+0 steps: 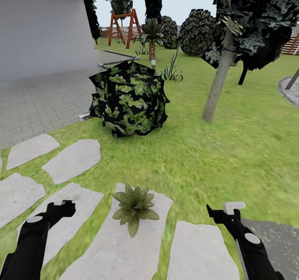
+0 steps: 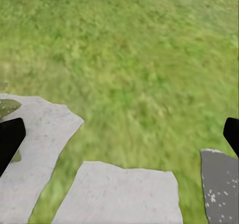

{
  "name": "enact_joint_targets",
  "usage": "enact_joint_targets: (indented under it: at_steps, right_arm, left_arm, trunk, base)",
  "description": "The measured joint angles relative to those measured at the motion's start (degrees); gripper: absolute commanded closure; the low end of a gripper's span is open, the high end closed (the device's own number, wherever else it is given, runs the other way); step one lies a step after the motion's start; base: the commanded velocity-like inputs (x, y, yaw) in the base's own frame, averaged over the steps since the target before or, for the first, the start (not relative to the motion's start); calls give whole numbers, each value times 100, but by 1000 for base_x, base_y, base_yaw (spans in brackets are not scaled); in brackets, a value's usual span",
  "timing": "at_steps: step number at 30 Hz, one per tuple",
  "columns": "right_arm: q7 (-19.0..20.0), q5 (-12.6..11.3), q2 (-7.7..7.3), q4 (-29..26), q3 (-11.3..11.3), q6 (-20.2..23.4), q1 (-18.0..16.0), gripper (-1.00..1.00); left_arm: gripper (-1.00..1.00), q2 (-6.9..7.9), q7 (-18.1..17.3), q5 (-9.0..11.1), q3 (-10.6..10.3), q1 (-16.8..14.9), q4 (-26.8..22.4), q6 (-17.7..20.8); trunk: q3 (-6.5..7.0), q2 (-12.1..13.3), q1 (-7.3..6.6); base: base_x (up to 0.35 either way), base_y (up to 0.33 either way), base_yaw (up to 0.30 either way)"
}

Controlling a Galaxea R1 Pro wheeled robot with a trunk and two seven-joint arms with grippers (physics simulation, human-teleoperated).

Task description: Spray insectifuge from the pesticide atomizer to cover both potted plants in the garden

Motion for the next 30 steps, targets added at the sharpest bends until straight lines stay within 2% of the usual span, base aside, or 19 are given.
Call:
enact_joint_targets:
  at_steps: [30]
  right_arm:
    - [0,0,0,0,0,-5,0,-100]
  left_arm:
    - [100,-23,1,3,-66,1,1,2]
  trunk:
    - [-9,0,0]
  base:
    - [0,0,293]
